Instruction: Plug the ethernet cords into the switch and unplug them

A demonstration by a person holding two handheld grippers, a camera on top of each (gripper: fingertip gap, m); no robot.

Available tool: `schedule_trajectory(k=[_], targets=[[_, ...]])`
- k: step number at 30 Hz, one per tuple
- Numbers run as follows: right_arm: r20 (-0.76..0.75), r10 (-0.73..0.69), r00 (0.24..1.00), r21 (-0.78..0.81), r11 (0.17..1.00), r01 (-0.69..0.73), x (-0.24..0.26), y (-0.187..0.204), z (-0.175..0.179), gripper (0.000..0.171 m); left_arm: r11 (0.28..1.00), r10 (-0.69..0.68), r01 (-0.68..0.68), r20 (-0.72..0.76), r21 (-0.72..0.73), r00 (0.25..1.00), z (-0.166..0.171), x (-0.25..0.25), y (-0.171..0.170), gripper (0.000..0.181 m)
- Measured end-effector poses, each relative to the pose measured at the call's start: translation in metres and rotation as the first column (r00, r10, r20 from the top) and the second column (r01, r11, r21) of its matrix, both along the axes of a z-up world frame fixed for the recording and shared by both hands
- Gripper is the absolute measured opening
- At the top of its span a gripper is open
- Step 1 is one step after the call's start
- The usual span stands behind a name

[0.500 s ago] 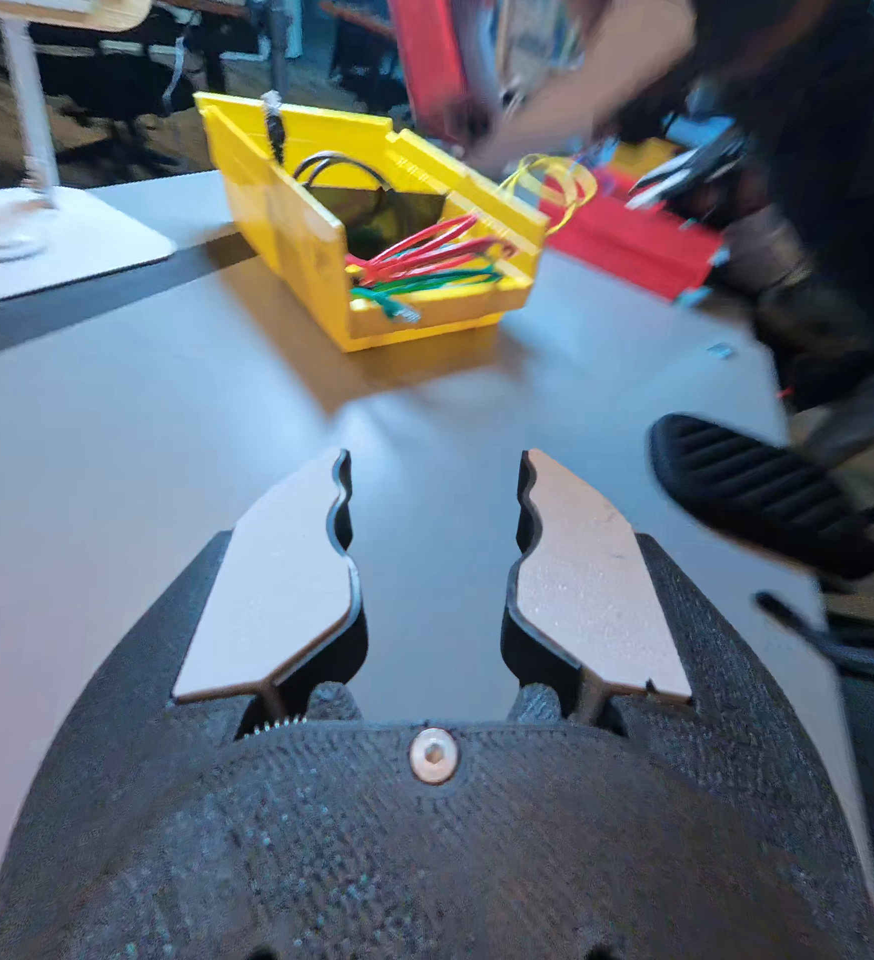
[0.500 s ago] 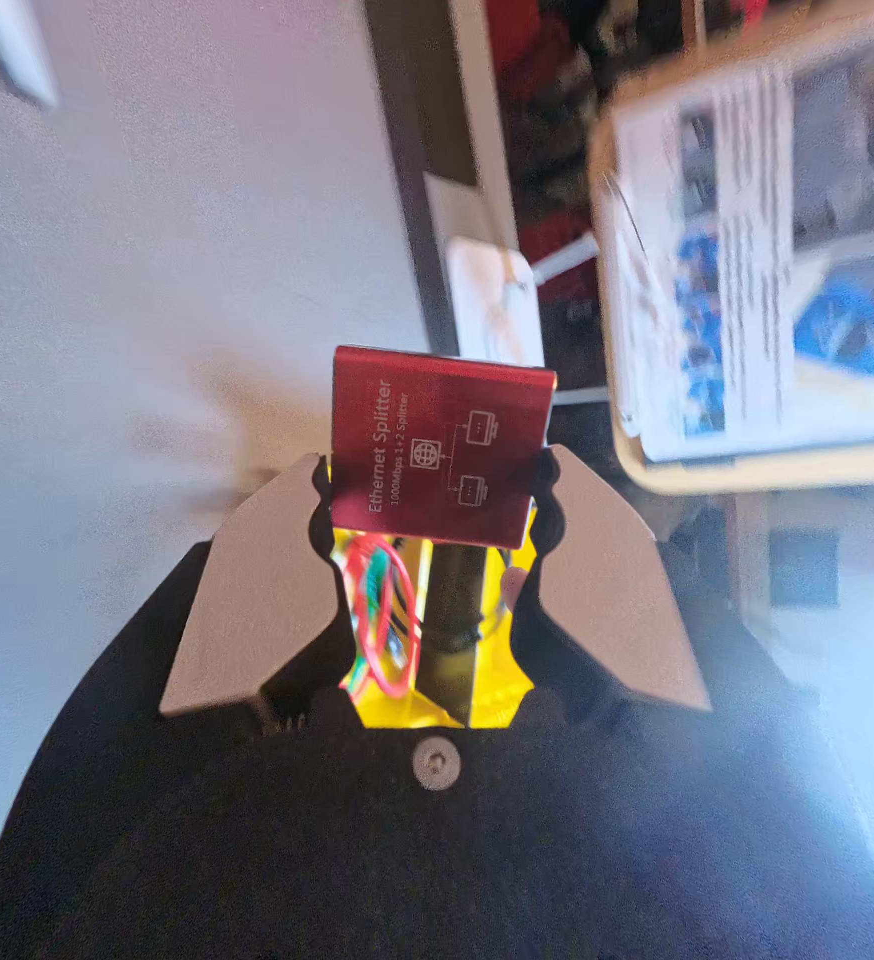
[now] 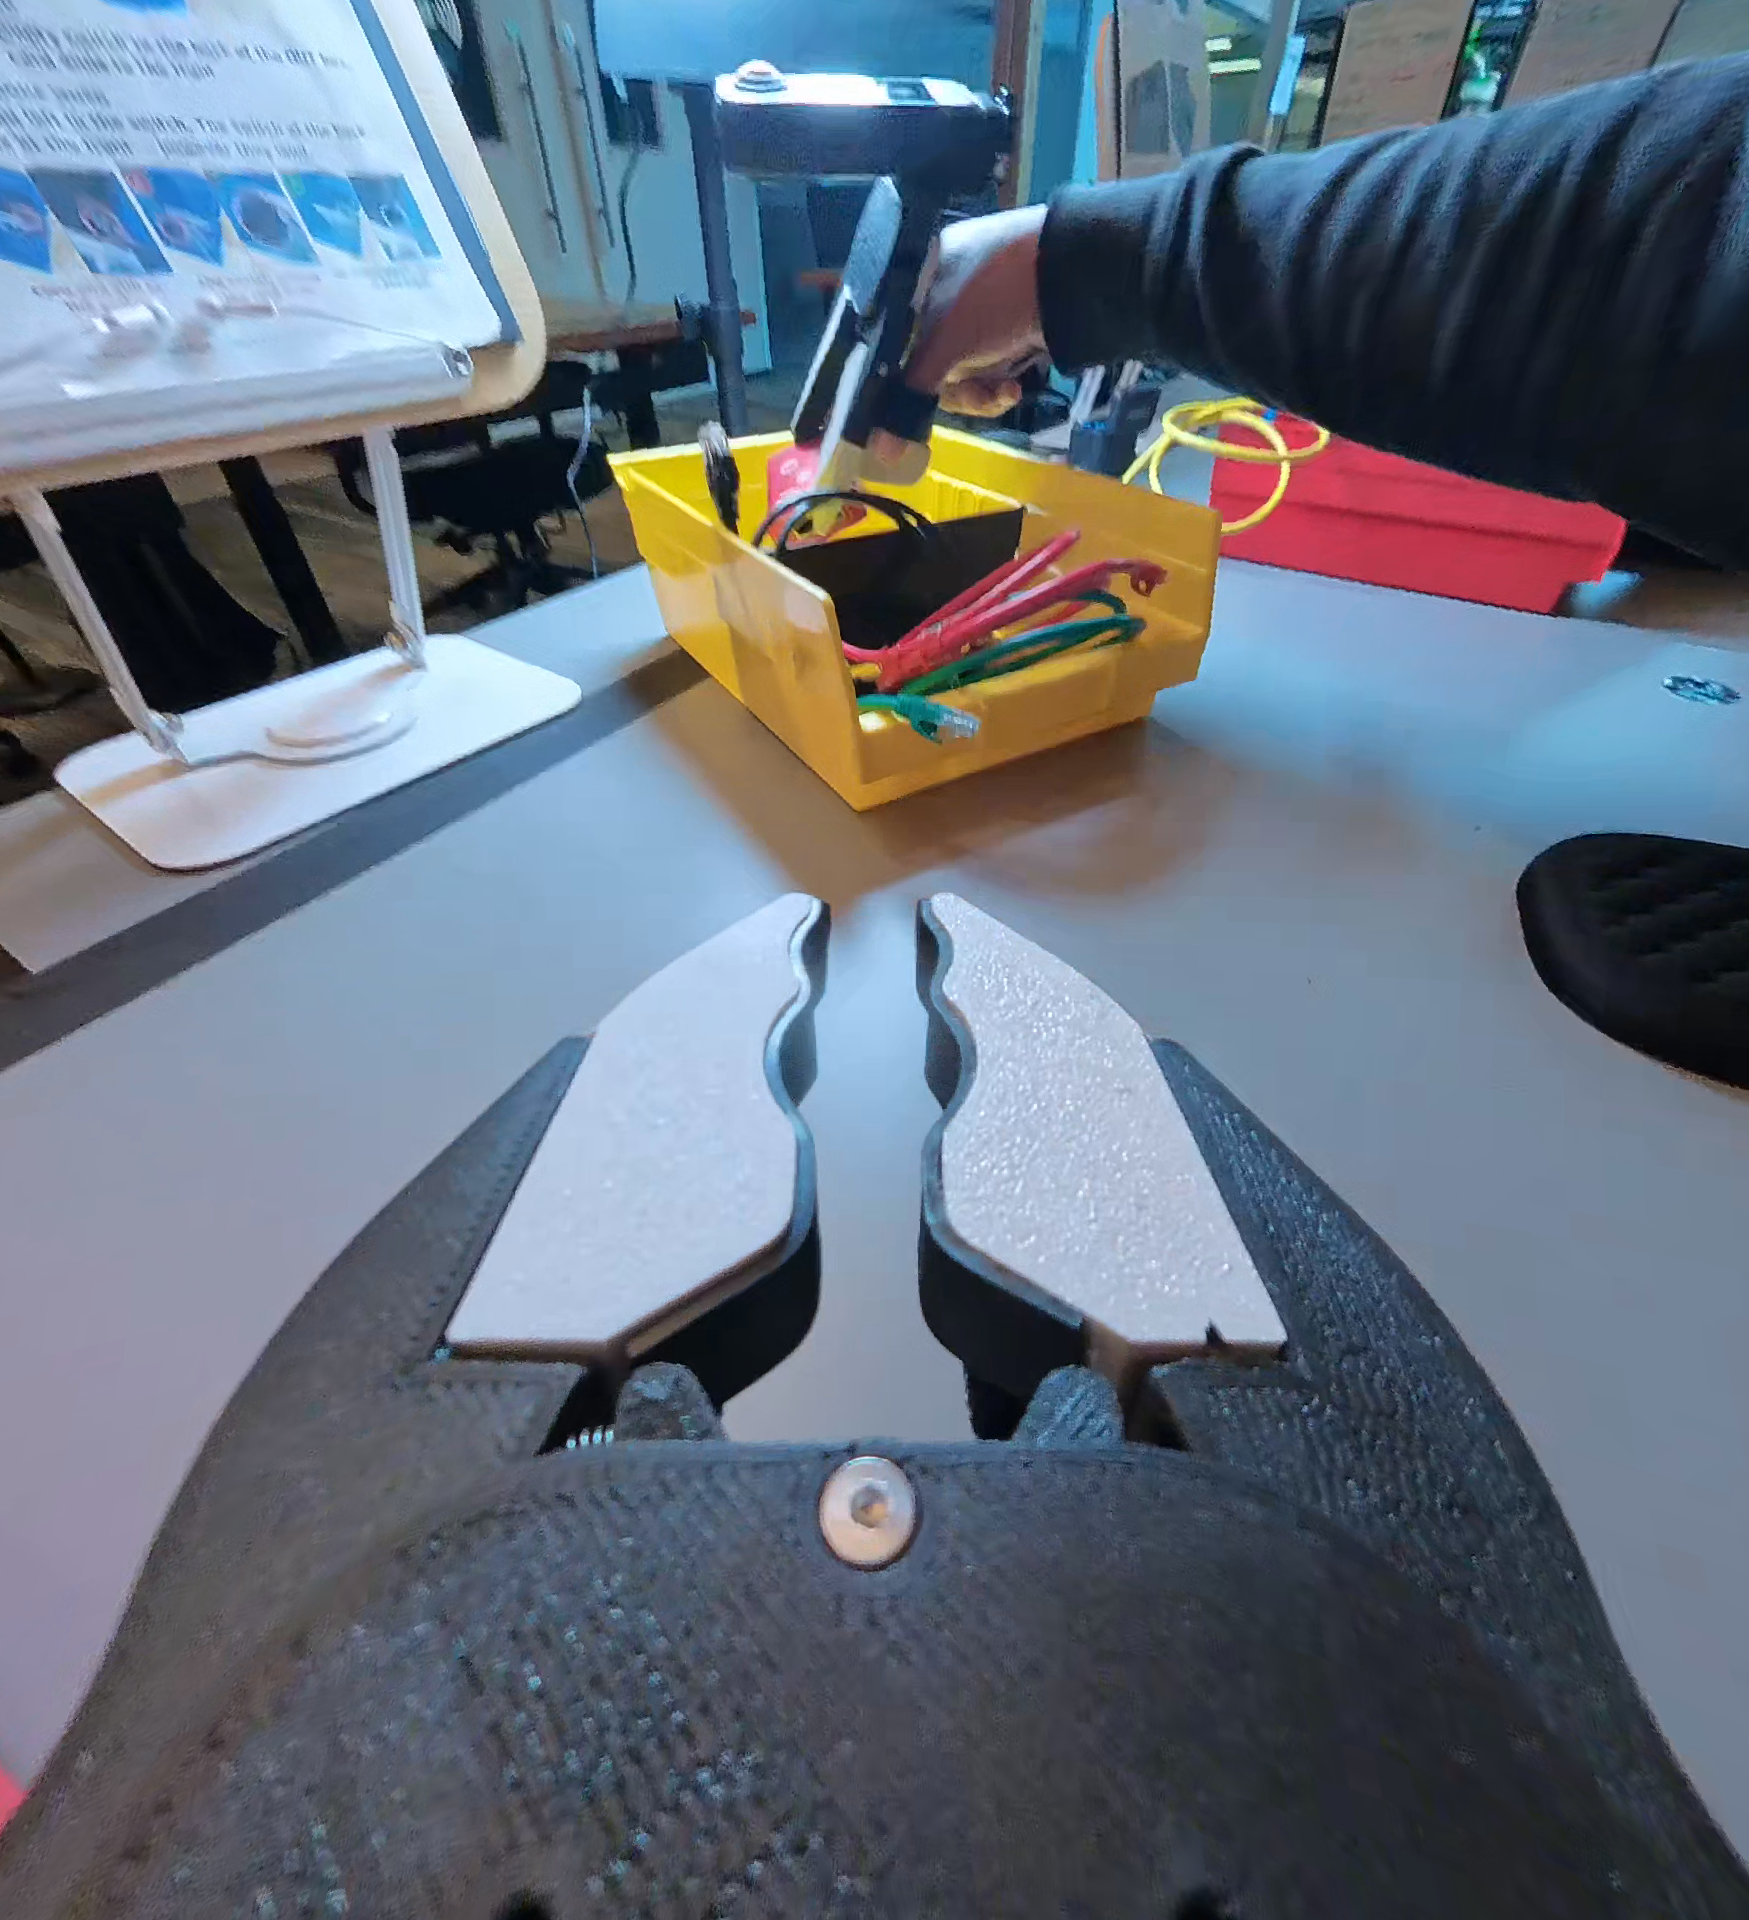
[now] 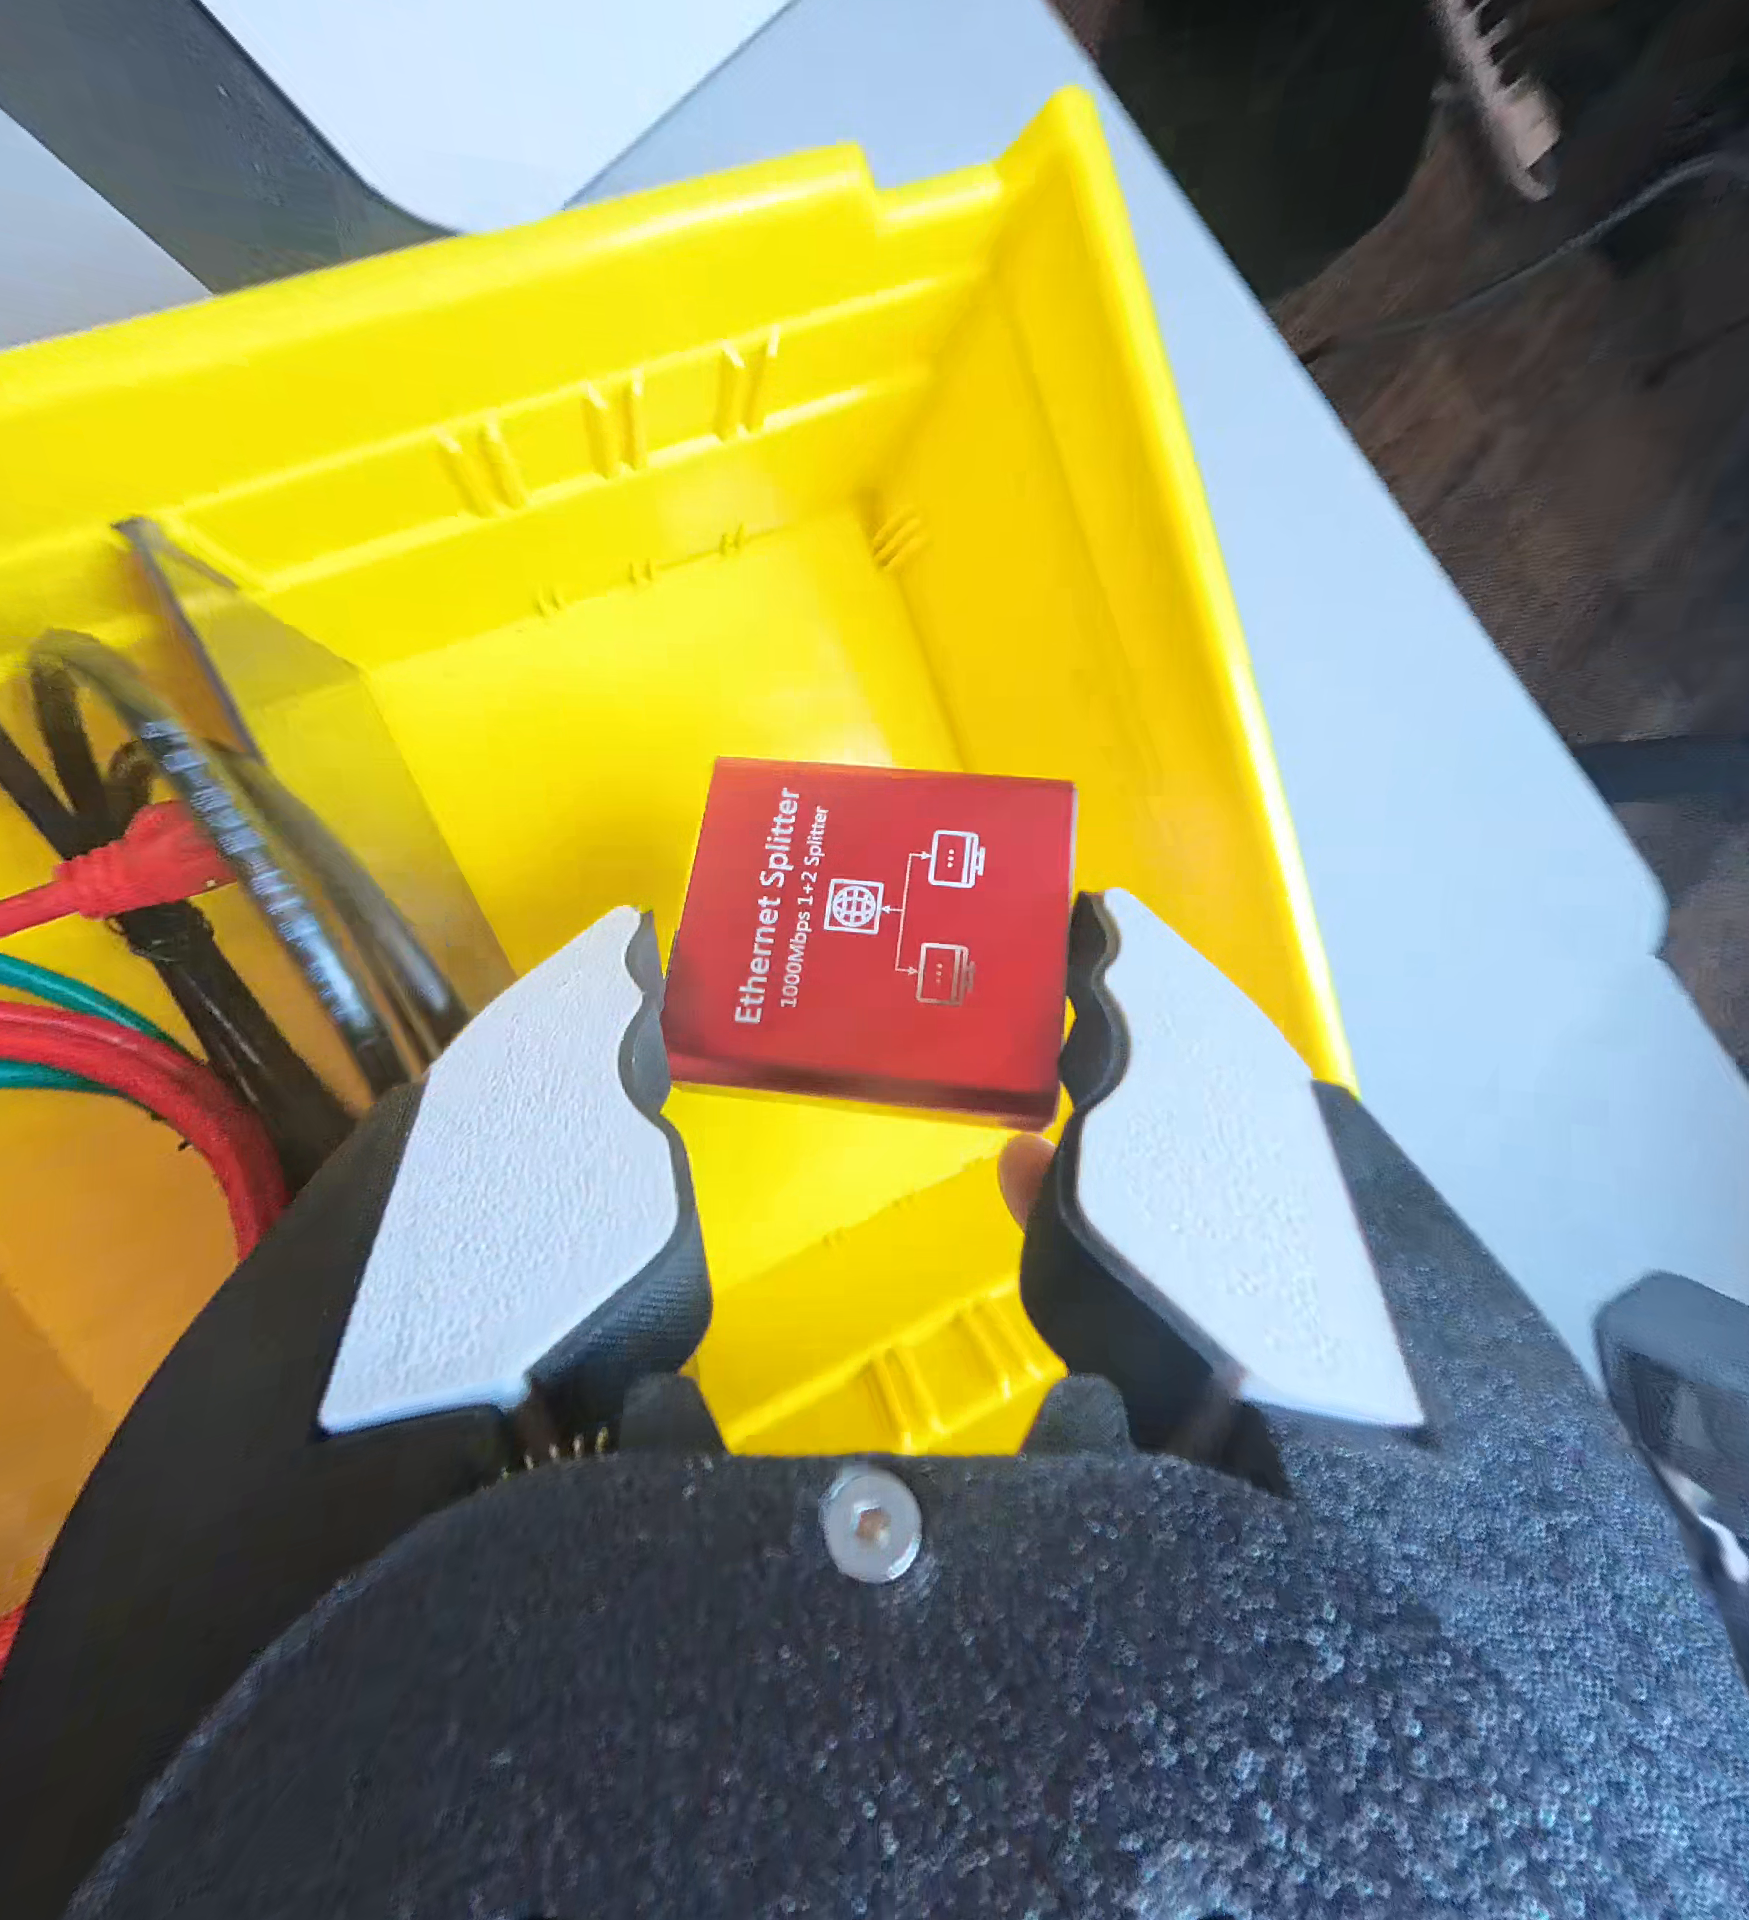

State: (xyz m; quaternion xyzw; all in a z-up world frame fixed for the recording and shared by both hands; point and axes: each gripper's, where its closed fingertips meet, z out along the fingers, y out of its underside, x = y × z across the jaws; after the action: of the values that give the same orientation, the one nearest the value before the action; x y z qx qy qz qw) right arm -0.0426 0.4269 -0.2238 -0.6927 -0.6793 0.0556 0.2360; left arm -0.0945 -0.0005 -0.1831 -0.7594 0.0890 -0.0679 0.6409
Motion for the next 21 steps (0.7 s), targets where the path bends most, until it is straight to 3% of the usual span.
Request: schedule_trajectory(k=[1,6,15,17,21], targets=[[0.015,0.004,1.000,-0.018,1.000,-0.004,-0.002,0.002,-0.008,0.074,1.000,0.000,0.001,0.007,-0.024,1.000,-0.005,-0.002,0.001,0.015],[0.039,0.070,0.997,-0.105,0.992,-0.066,-0.019,0.000,-0.029,0.074,0.998,-0.006,0.009,0.040,-0.062,0.999,-0.018,-0.005,0.004,0.017],[0.205,0.109,0.973,-0.223,0.973,-0.062,-0.010,-0.004,-0.058,0.075,0.994,0.042,-0.042,0.002,-0.103,0.999,-0.026,-0.013,0.006,0.051],[0.197,0.092,0.976,-0.189,0.980,-0.054,-0.007,0.002,-0.053,0.075,0.993,0.051,-0.052,-0.006,-0.105,0.999,-0.027,-0.015,0.006,0.054],[0.017,0.034,0.999,-0.151,0.988,-0.031,-0.009,0.012,-0.008,0.077,0.994,0.072,-0.074,-0.022,-0.084,0.997,-0.023,-0.018,0.006,0.056]])
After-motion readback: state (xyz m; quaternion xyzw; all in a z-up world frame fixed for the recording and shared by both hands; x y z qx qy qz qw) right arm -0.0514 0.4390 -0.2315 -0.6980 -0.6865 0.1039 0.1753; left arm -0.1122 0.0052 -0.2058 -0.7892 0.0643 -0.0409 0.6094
